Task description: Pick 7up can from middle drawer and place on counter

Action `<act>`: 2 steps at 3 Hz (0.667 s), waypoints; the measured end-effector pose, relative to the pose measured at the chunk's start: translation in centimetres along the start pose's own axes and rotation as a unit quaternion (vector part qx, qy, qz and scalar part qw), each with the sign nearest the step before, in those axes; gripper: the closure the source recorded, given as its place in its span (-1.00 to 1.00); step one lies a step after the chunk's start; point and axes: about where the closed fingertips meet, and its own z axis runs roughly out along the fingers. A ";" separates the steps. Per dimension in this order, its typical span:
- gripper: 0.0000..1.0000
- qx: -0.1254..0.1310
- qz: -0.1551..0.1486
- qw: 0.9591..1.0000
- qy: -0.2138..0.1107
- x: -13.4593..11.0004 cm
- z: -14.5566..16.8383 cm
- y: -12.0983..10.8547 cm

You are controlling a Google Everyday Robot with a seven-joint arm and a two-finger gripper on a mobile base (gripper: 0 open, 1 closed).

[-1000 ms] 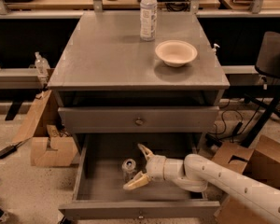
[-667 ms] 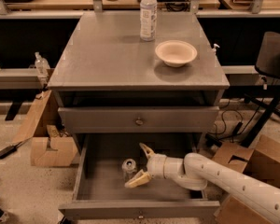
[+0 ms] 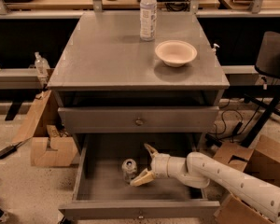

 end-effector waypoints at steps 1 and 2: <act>-1.00 -0.011 0.004 1.000 0.000 0.9 1.2 0.9; -1.00 -0.026 0.003 1.000 -0.006 0.6 2.8 2.5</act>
Offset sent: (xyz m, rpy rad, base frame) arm -0.0261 0.0509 -0.0190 0.0290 0.0209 0.0747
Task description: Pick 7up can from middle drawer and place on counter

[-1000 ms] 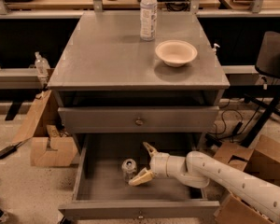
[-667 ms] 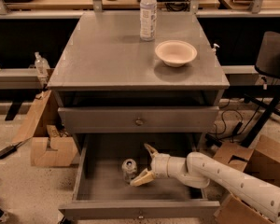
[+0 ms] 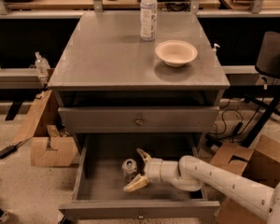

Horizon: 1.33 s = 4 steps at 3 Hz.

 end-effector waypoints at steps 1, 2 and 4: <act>-0.69 -0.010 0.000 1.000 0.006 -0.2 1.4 0.8; -0.07 -0.012 0.000 1.000 0.005 -0.3 1.6 0.9; 0.85 -0.015 0.000 1.000 0.004 -0.4 1.9 1.2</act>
Offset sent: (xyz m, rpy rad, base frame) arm -0.0032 0.0140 -0.0022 -0.0084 0.0095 0.0169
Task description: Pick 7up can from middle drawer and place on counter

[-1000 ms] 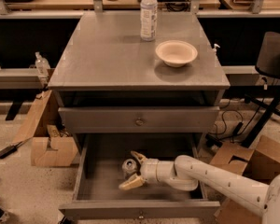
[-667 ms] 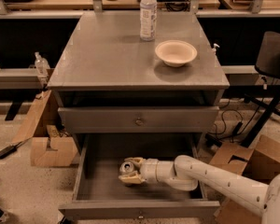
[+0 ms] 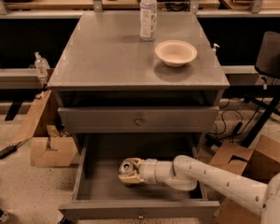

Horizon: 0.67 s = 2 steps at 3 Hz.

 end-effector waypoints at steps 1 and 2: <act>1.00 -0.001 0.000 1.000 0.000 0.0 0.1 0.1; 1.00 -0.008 -0.014 0.999 -0.028 -5.3 -1.8 1.4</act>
Offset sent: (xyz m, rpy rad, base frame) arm -0.0154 0.0028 0.0861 0.0622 -0.0698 0.0286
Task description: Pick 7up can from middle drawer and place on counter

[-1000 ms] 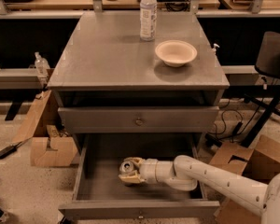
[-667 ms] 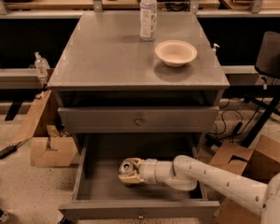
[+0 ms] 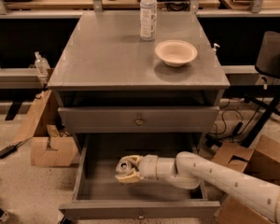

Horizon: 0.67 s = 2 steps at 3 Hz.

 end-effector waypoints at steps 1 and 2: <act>1.00 -0.006 -0.011 1.000 -0.024 -5.0 -1.9 1.4; 1.00 -0.007 -0.013 0.999 -0.039 -13.1 -5.9 3.4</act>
Offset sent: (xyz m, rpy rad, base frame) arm -0.0516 -0.0271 0.2082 0.0809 -0.0778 0.0234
